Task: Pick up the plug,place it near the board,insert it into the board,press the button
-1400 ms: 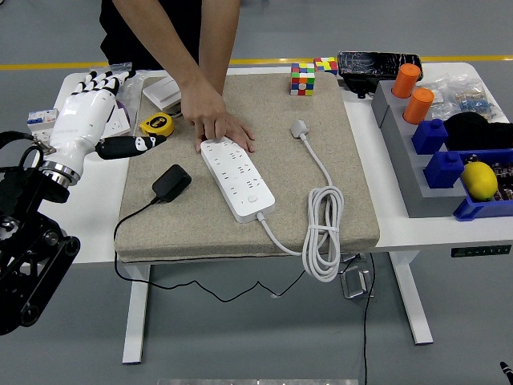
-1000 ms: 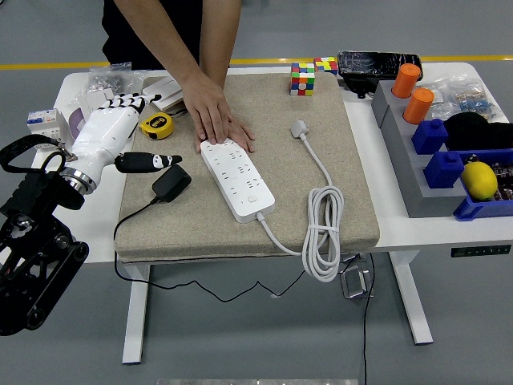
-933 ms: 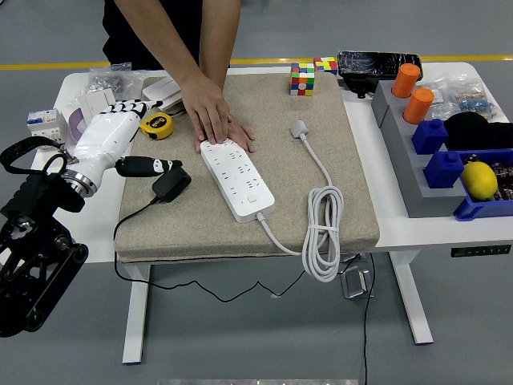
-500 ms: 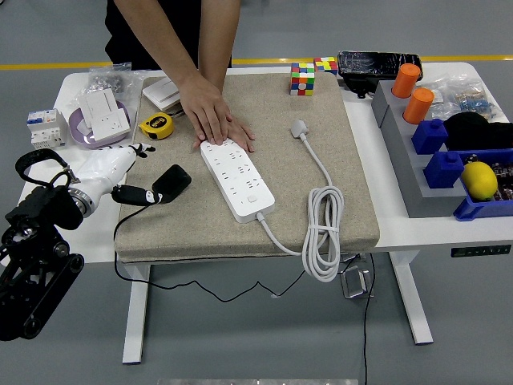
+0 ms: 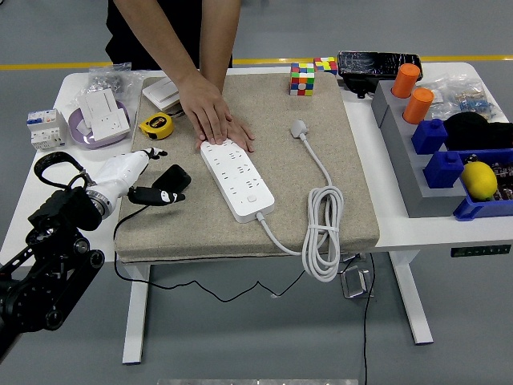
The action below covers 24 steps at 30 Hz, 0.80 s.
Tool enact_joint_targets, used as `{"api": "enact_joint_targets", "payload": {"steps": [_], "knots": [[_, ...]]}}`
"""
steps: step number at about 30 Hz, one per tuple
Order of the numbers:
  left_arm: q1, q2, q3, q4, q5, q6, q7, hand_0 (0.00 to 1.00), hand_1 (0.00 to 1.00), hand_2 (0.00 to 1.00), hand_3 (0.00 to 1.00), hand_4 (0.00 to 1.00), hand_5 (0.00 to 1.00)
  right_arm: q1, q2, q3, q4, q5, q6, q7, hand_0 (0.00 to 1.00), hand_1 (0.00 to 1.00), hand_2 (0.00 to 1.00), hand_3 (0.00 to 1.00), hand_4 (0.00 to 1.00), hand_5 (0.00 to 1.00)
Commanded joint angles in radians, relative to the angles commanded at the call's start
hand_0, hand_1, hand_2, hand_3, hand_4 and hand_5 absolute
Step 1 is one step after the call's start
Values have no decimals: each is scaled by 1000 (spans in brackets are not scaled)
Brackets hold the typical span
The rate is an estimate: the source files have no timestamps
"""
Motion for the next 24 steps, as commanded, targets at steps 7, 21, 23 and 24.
{"api": "enact_joint_targets", "payload": {"steps": [7, 21, 23, 24], "knots": [[-37, -29, 22, 67, -31, 69, -6, 881, 961, 962, 924, 998, 524, 0, 2, 4, 0, 2, -32, 18, 867, 813, 794, 802, 998, 923], [-84, -56, 79, 207, -42, 131, -3, 869, 948, 950, 912, 998, 550, 0, 9, 13, -3, 6, -72, 43, 867, 808, 787, 798, 998, 930], [-86, -58, 84, 214, -31, 145, -2, 869, 948, 950, 912, 998, 550, 0, 10, 14, -3, 6, -75, 46, 867, 808, 787, 798, 998, 930], [-87, -59, 85, 216, -25, 150, -1, 869, 948, 950, 912, 998, 550, 0, 10, 15, -3, 6, -76, 48, 867, 808, 787, 798, 998, 930]]}}
